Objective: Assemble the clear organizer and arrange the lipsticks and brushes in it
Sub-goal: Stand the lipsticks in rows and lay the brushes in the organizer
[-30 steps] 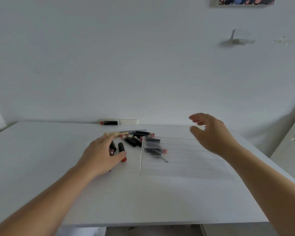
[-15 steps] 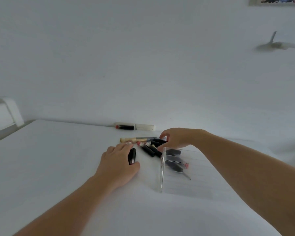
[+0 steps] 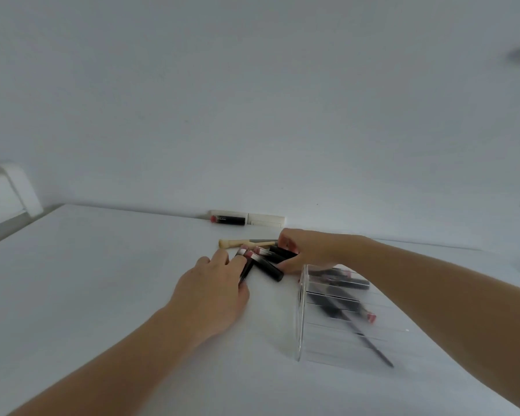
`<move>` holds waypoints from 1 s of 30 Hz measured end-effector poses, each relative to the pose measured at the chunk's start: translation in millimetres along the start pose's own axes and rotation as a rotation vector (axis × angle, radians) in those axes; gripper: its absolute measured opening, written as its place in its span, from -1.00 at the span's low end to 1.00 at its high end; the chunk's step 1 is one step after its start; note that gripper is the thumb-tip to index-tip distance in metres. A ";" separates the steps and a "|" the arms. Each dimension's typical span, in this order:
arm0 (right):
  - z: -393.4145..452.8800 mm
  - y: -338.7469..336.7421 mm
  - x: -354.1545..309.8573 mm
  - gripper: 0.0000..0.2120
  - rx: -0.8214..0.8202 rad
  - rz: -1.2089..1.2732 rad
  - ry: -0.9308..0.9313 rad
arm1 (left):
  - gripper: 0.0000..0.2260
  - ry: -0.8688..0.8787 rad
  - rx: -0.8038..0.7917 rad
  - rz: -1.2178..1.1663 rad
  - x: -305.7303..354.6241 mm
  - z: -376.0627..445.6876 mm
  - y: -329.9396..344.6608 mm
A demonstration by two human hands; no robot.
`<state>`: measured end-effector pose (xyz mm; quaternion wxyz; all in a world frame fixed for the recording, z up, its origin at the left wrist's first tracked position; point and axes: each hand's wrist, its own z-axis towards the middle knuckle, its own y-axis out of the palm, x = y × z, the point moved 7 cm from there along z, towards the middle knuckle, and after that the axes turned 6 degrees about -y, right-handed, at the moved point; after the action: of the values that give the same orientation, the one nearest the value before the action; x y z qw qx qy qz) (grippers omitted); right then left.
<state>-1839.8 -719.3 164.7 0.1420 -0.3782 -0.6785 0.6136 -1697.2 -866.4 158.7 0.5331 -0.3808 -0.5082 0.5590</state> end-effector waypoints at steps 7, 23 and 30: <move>8.0 3.9 -6.7 -0.75 0.032 -0.037 -0.079 | -0.53 0.022 0.069 0.140 5.7 -1.1 -0.2; -1.8 -23.7 -18.2 -0.89 0.107 0.084 -0.095 | -0.73 -0.014 0.192 0.026 -2.1 0.5 -6.0; 1.6 -9.9 -32.4 -0.84 0.020 0.024 -0.083 | -0.78 -0.018 0.196 -0.040 -7.2 1.0 -6.3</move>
<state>-1822.4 -742.4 182.5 0.1100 -0.3591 -0.6730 0.6371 -1695.8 -874.2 164.1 0.5742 -0.3115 -0.4634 0.5988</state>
